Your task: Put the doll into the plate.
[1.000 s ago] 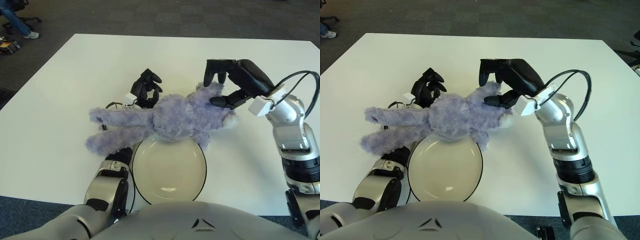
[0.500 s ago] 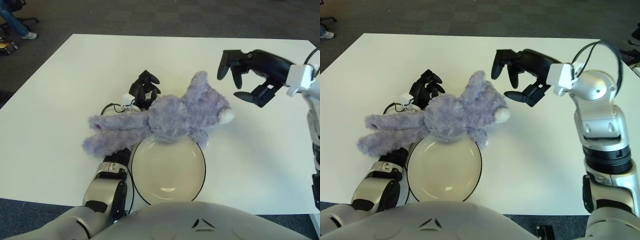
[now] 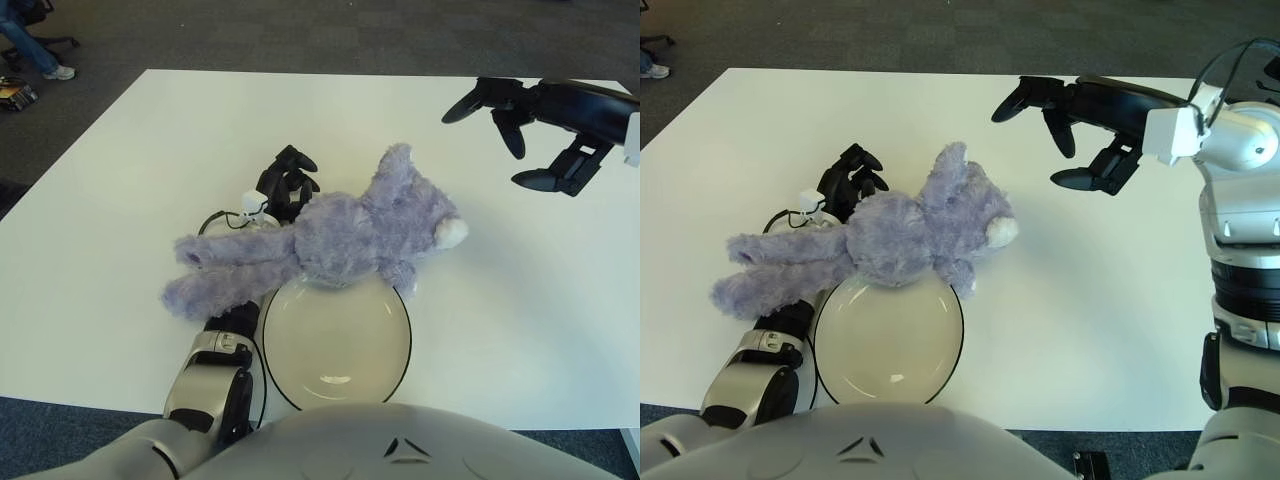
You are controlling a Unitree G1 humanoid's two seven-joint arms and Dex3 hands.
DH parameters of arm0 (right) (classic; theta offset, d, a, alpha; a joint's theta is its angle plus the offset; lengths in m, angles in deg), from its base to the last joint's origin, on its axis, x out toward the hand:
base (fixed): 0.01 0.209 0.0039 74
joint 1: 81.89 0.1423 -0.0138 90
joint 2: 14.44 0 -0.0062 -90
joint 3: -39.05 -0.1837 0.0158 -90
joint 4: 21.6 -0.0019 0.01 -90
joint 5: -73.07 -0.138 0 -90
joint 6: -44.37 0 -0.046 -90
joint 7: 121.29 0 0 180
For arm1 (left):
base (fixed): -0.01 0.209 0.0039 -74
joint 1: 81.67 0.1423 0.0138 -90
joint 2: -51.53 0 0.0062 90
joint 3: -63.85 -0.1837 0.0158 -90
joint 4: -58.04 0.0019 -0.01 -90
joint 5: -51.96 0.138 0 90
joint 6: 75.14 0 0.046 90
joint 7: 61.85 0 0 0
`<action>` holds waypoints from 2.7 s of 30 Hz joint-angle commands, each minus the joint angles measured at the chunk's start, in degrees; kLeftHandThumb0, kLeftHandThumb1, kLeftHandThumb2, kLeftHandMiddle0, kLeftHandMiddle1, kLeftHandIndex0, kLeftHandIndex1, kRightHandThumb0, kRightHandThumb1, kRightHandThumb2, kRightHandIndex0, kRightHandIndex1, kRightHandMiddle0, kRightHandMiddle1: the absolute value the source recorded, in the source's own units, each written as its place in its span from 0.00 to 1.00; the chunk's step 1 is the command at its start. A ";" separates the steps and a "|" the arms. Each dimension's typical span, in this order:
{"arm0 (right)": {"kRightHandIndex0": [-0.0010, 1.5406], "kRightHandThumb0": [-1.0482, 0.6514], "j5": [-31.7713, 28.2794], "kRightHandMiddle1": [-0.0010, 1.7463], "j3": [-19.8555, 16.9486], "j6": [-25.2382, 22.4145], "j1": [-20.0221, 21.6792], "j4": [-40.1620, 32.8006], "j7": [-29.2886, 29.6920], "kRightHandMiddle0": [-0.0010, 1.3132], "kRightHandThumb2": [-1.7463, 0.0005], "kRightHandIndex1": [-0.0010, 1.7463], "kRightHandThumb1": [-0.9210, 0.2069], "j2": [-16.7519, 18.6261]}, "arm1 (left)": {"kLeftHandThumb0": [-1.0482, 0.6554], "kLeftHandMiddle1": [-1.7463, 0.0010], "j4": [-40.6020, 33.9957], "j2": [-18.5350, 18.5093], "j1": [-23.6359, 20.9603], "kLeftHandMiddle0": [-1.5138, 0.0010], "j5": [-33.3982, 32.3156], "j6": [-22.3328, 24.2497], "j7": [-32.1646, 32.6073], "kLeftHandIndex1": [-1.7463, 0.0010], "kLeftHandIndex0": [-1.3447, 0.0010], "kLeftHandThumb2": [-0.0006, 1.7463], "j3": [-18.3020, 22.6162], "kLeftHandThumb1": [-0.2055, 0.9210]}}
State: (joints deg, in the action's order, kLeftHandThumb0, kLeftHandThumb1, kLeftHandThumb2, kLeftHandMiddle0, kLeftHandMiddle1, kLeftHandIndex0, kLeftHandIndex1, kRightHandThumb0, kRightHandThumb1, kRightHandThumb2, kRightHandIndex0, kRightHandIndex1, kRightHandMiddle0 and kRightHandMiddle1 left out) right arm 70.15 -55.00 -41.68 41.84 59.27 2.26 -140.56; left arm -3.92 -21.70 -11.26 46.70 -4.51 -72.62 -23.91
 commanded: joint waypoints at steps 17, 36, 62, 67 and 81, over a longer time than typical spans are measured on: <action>0.01 0.12 -6.38 0.00 1.30 -2.40 4.22 3.43 -8.95 0.00 0.61 0.07 0.39 -2.38 | 0.61 0.00 1.63 -0.09 3.10 0.68 1.28 -0.33 1.14 0.00 0.65 0.74 -0.04 0.49; 0.09 0.26 9.02 0.19 -8.30 -6.77 -16.73 -24.69 -0.58 0.00 0.54 0.11 0.42 -2.61 | 0.61 0.00 2.25 0.41 3.01 0.68 1.09 -1.51 0.89 0.00 0.65 0.74 -0.15 0.48; 0.03 0.23 20.49 0.14 20.43 2.42 -16.70 -18.46 6.80 0.00 0.65 0.21 0.11 9.23 | 0.61 0.00 1.17 1.48 3.92 0.68 1.35 -2.43 2.12 0.00 0.65 0.75 -0.27 0.48; 0.01 0.15 21.83 0.03 18.32 1.01 -18.47 -20.85 4.71 0.00 0.69 0.06 0.16 5.19 | 0.61 0.00 0.74 1.41 4.17 0.67 1.78 -2.34 2.42 0.00 0.64 0.75 -0.52 0.47; 0.00 0.09 26.89 0.00 18.08 -0.74 -21.52 -20.75 11.08 0.00 0.79 0.00 0.03 9.11 | 0.61 0.00 0.78 1.41 4.47 0.67 1.39 -3.32 2.11 0.00 0.64 0.76 -0.62 0.46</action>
State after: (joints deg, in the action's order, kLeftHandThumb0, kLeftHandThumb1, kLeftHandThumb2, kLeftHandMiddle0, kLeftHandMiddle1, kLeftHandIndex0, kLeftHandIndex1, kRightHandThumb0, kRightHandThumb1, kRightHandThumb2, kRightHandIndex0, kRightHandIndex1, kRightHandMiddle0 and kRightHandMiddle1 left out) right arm 94.62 -37.28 -40.77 22.62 38.22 11.75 -132.91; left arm -4.89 -20.44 -10.43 47.99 -6.93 -70.65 -24.52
